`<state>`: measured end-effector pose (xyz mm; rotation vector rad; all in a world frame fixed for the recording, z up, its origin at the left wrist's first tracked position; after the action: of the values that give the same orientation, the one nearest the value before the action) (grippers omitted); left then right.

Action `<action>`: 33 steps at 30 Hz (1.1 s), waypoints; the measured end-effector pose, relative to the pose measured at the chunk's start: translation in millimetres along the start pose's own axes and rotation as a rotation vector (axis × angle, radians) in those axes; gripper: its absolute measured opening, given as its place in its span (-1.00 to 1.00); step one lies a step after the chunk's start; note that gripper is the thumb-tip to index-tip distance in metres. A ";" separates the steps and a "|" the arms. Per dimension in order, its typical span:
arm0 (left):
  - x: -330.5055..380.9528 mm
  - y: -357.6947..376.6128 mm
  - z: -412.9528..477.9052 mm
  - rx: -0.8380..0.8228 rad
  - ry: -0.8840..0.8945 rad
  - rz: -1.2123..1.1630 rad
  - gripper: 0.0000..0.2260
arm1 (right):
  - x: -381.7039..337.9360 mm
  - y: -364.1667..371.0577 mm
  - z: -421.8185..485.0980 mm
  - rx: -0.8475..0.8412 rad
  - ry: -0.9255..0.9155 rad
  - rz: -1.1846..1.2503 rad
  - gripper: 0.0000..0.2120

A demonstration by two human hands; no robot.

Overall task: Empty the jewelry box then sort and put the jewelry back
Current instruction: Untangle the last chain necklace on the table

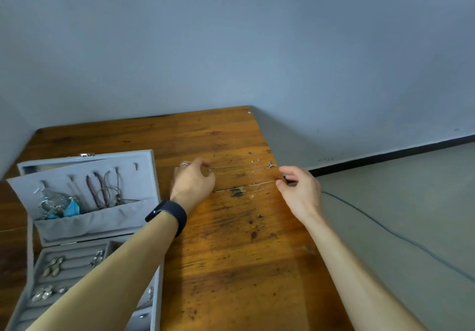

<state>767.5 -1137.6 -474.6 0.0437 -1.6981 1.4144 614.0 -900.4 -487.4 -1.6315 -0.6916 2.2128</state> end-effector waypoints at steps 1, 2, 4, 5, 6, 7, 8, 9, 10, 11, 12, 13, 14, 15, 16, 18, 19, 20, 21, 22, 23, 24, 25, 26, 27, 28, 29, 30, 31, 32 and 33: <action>3.8 -3.9 -11.7 -0.008 0.037 0.025 -0.72 | -3.7 -8.5 -12.0 -0.003 0.002 0.006 -0.74; 7.4 -8.0 -24.5 -0.011 0.069 0.042 -0.68 | -8.5 -17.7 -24.8 -0.004 -0.005 0.010 -0.75; 12.5 -17.7 -53.1 -0.008 0.128 0.063 -0.64 | -19.1 -36.9 -52.2 -0.008 -0.026 0.032 -0.77; 14.3 -22.4 -67.4 -0.009 0.158 0.067 -0.64 | -24.4 -45.7 -66.2 -0.012 -0.039 0.047 -0.78; 15.4 -27.3 -82.5 -0.014 0.181 0.063 -0.64 | -30.0 -54.4 -80.3 -0.015 -0.054 0.060 -0.78; 15.2 -31.8 -97.4 -0.022 0.196 0.055 -0.64 | -34.8 -62.1 -94.1 -0.016 -0.068 0.069 -0.79; 13.7 -35.9 -112.8 -0.028 0.205 0.044 -0.64 | -38.8 -69.2 -108.3 -0.015 -0.080 0.078 -0.79; 10.9 -40.0 -127.9 -0.033 0.207 0.032 -0.64 | -42.5 -75.8 -122.4 -0.016 -0.087 0.088 -0.80; 7.7 -44.1 -142.6 -0.033 0.211 0.023 -0.64 | -45.9 -81.4 -136.8 -0.017 -0.095 0.098 -0.80; 3.9 -48.5 -157.3 -0.025 0.219 0.017 -0.64 | -48.5 -86.4 -151.8 -0.019 -0.106 0.104 -0.80; 0.1 -52.9 -171.4 -0.013 0.230 0.012 -0.65 | -51.3 -90.8 -166.5 -0.021 -0.123 0.107 -0.80; -4.4 -57.2 -185.0 -0.003 0.241 0.003 -0.66 | -53.1 -94.3 -181.0 -0.023 -0.140 0.108 -0.80; -9.1 -61.3 -198.9 0.004 0.256 -0.006 -0.66 | -53.6 -96.8 -195.7 -0.027 -0.150 0.109 -0.80; -14.8 -65.0 -212.6 0.007 0.268 -0.018 -0.67 | -52.7 -98.1 -210.3 -0.038 -0.151 0.105 -0.80; -21.6 -69.2 -226.6 0.011 0.275 -0.035 -0.67 | -50.9 -98.4 -225.3 -0.056 -0.150 0.099 -0.80; -36.3 -79.3 -251.6 0.041 0.282 -0.074 -0.69 | -47.2 -96.8 -253.6 -0.088 -0.160 0.075 -0.81; -43.6 -84.5 -262.6 0.066 0.285 -0.093 -0.70 | -45.6 -95.8 -266.3 -0.101 -0.167 0.061 -0.81; -50.6 -89.2 -273.0 0.090 0.287 -0.109 -0.72 | -43.4 -94.0 -277.6 -0.114 -0.164 0.048 -0.81; -58.3 -92.5 -282.5 0.106 0.284 -0.121 -0.73 | -41.4 -92.2 -288.1 -0.132 -0.155 0.036 -0.81; -65.9 -94.3 -291.2 0.115 0.279 -0.127 -0.73 | -40.1 -89.8 -297.6 -0.155 -0.145 0.024 -0.81; -73.0 -95.2 -298.8 0.122 0.277 -0.127 -0.74 | -39.9 -87.4 -306.4 -0.179 -0.144 0.014 -0.81; -79.5 -95.7 -305.2 0.130 0.277 -0.125 -0.75 | -40.5 -85.2 -313.9 -0.196 -0.151 0.002 -0.81; -85.9 -95.2 -310.7 0.135 0.277 -0.121 -0.75 | -41.6 -84.5 -320.2 -0.199 -0.167 -0.009 -0.81; -91.2 -94.2 -315.8 0.136 0.276 -0.116 -0.76 | -42.4 -85.3 -325.3 -0.188 -0.186 -0.017 -0.80; -95.7 -92.5 -320.4 0.134 0.280 -0.105 -0.76 | -42.7 -86.6 -329.6 -0.172 -0.199 -0.019 -0.79; -99.1 -90.3 -324.7 0.130 0.292 -0.088 -0.76 | -42.0 -87.7 -333.4 -0.158 -0.205 -0.019 -0.78; -101.6 -87.8 -328.5 0.125 0.310 -0.066 -0.75 | -41.4 -88.7 -336.5 -0.146 -0.214 -0.018 -0.76; -102.7 -85.6 -331.8 0.123 0.331 -0.039 -0.75 | -40.2 -90.0 -338.8 -0.132 -0.229 -0.019 -0.74; -102.9 -83.9 -333.9 0.129 0.352 -0.009 -0.75 | -39.2 -91.0 -340.2 -0.122 -0.248 -0.021 -0.73; -102.6 -82.9 -335.3 0.136 0.364 0.018 -0.73 | -38.4 -91.4 -341.4 -0.120 -0.268 -0.026 -0.71; -101.5 -82.4 -335.8 0.143 0.370 0.039 -0.71 | -38.0 -91.3 -342.2 -0.124 -0.292 -0.031 -0.70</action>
<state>1072.5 -946.7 -494.9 -0.1635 -1.3004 1.4676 947.6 -775.5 -488.0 -1.3516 -0.9403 2.4558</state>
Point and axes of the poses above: each hand's wrist, its own z-axis towards the middle knuckle, its own y-axis out of the palm, x = y × z, the point moved 8 cm from there along z, towards the middle knuckle, and after that the axes turned 14 degrees about x, right-handed, at the moved point
